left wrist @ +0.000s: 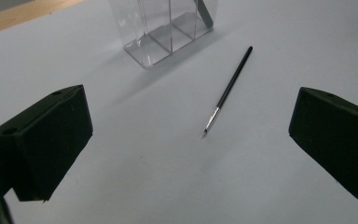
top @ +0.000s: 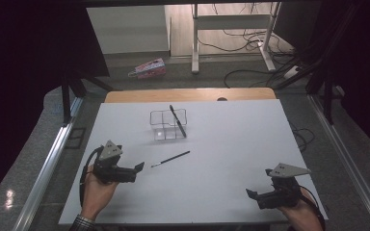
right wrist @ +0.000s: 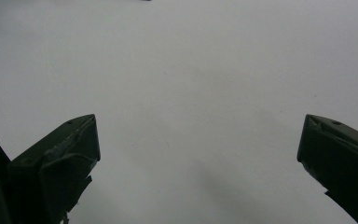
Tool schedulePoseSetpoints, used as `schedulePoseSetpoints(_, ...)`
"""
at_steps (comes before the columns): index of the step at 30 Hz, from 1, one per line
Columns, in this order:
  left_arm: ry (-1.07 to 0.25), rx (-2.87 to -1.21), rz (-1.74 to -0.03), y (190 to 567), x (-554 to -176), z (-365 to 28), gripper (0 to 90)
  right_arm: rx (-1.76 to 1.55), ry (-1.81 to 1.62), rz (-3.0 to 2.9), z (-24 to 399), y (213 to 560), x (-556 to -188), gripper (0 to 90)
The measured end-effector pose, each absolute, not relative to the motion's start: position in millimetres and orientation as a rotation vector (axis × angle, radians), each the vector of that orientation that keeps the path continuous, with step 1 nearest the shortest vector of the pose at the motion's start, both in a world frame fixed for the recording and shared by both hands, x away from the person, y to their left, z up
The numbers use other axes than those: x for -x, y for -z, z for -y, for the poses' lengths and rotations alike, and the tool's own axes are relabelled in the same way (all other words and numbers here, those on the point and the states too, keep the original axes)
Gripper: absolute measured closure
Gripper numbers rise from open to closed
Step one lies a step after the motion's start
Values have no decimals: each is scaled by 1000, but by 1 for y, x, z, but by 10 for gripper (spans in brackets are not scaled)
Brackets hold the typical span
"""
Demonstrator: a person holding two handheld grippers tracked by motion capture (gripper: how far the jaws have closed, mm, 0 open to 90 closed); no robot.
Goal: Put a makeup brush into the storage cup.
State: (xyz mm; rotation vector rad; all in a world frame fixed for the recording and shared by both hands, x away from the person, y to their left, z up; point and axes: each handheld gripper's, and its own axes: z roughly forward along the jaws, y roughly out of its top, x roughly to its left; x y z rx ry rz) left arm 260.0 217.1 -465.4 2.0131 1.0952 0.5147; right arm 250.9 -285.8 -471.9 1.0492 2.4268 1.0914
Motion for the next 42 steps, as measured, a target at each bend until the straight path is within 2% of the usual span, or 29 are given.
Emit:
schedulePoseSetpoints(19, -507, -2032, -1145, 482, -236, -221, 0, -1035, -1070, -2437, 285, 473, -251, 0)
schedulePoseSetpoints(28, -549, -2016, -1153, 484, -236, -223, 1, -1029, -1066, -2440, 285, 473, -251, 0)
schedulePoseSetpoints(42, -526, -1999, -1123, 485, -238, -225, 0, -1027, -1059, -2445, 285, 473, -251, 0)
